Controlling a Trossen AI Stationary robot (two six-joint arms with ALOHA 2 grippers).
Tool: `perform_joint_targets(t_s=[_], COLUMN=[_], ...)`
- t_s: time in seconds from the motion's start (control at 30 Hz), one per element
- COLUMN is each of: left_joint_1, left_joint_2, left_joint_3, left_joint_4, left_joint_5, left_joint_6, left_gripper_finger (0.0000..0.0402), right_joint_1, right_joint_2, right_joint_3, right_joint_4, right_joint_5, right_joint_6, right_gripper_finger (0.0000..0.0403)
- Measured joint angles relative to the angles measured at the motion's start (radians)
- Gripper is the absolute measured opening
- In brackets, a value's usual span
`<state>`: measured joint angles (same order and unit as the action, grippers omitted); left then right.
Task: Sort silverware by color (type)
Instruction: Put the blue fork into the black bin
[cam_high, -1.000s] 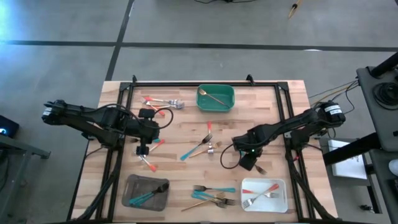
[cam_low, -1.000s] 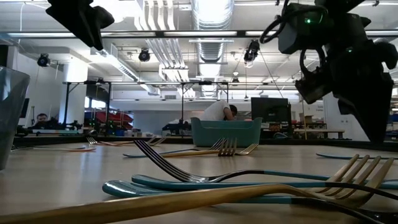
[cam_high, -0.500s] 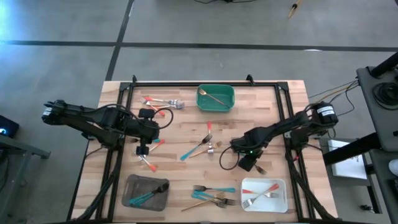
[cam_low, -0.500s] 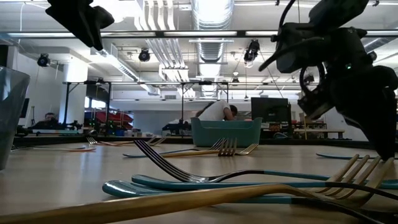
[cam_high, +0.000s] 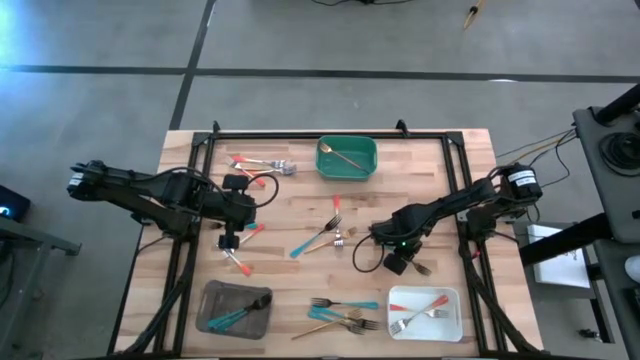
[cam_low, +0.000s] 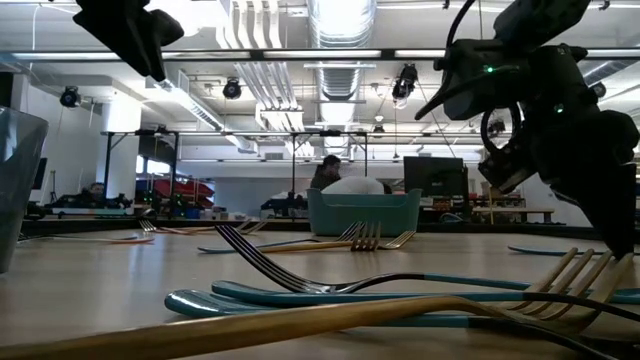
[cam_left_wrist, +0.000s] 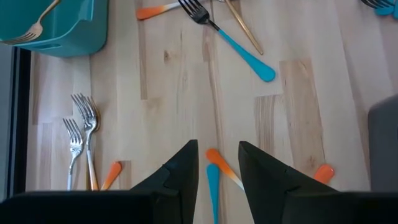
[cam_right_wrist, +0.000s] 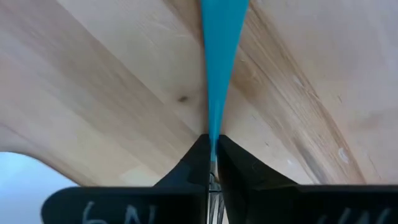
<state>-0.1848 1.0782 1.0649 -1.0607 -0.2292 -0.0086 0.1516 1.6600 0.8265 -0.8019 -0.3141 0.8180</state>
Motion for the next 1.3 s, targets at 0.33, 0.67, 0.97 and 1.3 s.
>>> perform_joint_targets(t_s=[0.33,0.67,0.97,1.3], left_joint_1=[0.0,0.009,0.038,0.11], left_joint_2=[0.008,0.079,0.038,0.035], left_joint_3=[0.001,-0.001,-0.182,-0.316], left_joint_4=[0.049,0.098,0.675,0.958], left_joint_5=[-0.104,-0.167,-0.157,-0.023], left_joint_6=[0.043,0.05,0.459,0.301], left_gripper_finger=[0.0098,0.0097,0.0098,0.0098], right_joint_1=[-0.002,-0.017,-0.055,-0.105], right_joint_2=[-0.151,-0.233,-0.185,-0.066], right_joint_3=[0.111,0.276,0.387,0.476], right_joint_4=[-0.065,0.035,0.467,0.73], right_joint_5=[0.102,0.39,0.707,0.71], right_joint_6=[-0.009,-0.037,-0.295,-0.489], right_gripper_finger=[0.0009,0.0009,0.0009,0.0009])
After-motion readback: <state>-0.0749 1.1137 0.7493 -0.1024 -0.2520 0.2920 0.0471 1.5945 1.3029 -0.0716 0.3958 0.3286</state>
